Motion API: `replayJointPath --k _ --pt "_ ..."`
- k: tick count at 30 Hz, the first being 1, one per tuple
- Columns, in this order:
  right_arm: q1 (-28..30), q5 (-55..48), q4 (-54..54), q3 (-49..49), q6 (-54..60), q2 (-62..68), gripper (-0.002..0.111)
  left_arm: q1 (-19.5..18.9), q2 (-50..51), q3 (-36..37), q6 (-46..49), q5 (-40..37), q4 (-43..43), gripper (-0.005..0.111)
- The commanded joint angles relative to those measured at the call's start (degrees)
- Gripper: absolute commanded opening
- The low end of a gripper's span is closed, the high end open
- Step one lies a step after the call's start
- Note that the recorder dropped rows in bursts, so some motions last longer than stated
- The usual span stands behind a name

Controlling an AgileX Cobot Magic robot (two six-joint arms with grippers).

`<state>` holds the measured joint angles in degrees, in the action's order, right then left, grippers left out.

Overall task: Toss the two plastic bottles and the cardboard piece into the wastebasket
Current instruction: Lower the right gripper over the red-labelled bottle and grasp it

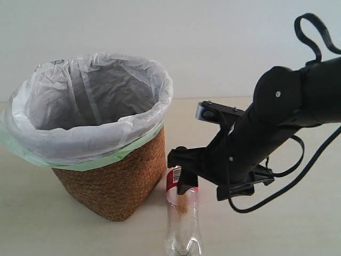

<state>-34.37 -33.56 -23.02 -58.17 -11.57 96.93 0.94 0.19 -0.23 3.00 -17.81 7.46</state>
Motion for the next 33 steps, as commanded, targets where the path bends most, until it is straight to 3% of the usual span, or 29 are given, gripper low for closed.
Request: replayJointPath --k 1,20,33 --pt "-3.96 4.71 -0.71 0.34 -0.16 -0.27 0.066 -0.04 -0.19 0.23 -0.48 0.07 -0.17 0.004" --pt "-4.62 11.08 -0.46 4.38 0.21 -0.05 0.066 -0.04 -0.19 0.23 -0.48 0.07 -0.17 0.004" --pt "-6.25 16.86 -0.61 4.38 1.99 9.06 0.066 -0.04 -0.19 0.23 -0.48 0.07 -0.17 0.004"
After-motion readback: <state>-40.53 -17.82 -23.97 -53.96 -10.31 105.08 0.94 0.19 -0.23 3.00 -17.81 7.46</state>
